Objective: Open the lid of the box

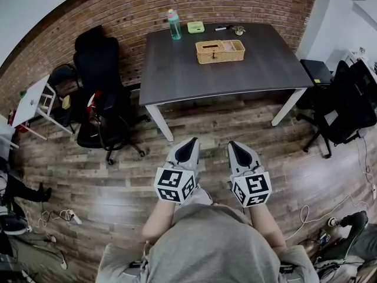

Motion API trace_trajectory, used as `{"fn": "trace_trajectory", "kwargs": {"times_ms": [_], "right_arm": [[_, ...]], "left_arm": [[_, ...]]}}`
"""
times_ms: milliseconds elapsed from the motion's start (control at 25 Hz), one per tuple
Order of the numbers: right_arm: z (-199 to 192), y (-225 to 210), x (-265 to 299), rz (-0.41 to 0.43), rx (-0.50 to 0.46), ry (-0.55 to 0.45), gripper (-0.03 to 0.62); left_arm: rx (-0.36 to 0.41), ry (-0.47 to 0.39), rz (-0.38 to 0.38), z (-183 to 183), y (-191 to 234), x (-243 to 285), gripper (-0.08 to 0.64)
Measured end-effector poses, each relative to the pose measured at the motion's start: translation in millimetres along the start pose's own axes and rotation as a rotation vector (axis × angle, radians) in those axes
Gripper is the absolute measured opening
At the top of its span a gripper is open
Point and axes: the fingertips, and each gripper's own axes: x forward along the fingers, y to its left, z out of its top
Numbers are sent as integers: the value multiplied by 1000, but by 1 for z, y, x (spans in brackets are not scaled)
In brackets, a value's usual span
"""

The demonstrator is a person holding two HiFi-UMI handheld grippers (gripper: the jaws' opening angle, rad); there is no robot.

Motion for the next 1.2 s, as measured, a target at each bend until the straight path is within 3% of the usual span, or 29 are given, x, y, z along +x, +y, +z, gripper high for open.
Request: {"fn": "trace_trajectory", "kwargs": {"times_ms": [520, 760, 1200], "right_arm": [[-13, -9, -22, 4, 2, 39, 9], [-18, -15, -19, 9, 14, 48, 80], [-21, -50, 20, -14, 39, 62, 174]], "left_arm": [[22, 16, 10, -9, -21, -6, 20], [21, 43, 9, -16, -19, 0, 25], [33, 66, -39, -17, -4, 45, 172]]}}
